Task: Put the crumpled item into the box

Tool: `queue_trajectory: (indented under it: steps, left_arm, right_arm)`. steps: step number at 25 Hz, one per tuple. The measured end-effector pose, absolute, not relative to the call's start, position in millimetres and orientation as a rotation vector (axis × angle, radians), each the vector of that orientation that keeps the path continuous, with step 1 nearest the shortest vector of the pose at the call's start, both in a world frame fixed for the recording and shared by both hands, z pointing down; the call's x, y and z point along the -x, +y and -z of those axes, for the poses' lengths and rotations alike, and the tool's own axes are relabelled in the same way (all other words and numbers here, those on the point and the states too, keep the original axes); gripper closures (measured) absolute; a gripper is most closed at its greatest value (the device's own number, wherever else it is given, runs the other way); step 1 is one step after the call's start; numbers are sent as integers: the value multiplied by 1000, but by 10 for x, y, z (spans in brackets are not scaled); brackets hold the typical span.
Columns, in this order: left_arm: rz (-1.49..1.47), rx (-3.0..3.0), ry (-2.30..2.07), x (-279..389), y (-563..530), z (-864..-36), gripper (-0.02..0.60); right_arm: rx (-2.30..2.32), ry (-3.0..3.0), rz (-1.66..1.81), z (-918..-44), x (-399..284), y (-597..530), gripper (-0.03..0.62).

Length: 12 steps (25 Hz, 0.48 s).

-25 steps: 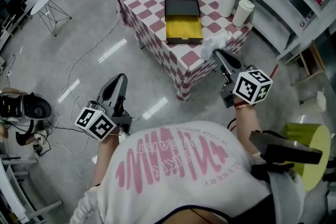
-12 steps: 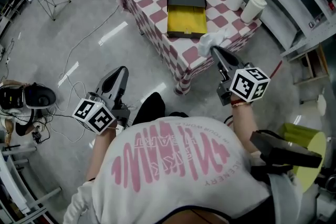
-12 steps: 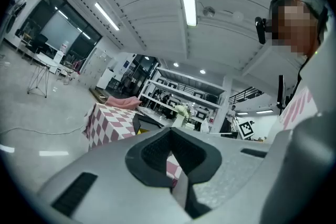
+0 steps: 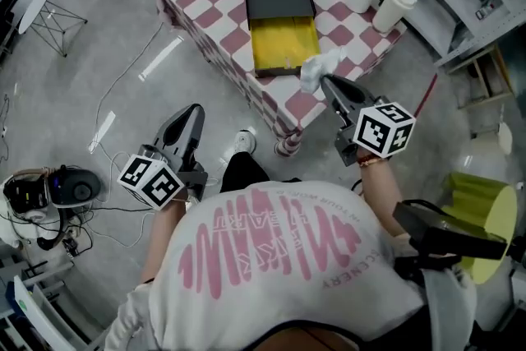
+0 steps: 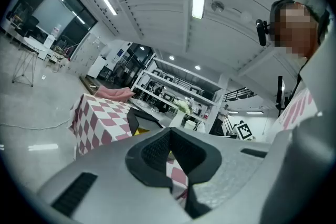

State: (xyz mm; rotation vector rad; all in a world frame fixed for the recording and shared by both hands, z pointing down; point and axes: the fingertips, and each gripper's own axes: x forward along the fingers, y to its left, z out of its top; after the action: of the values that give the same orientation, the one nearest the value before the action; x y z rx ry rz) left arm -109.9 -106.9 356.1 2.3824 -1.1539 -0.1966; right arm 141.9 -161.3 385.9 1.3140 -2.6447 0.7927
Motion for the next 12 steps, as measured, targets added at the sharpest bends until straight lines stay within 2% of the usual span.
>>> queue_trajectory:
  steps: [12]
  left_arm:
    - [159, -2446, -1025, 1384, -2442, -3472, 574]
  right_arm:
    - [-1311, -2565, -883, -4017, -1066, -2603, 574]
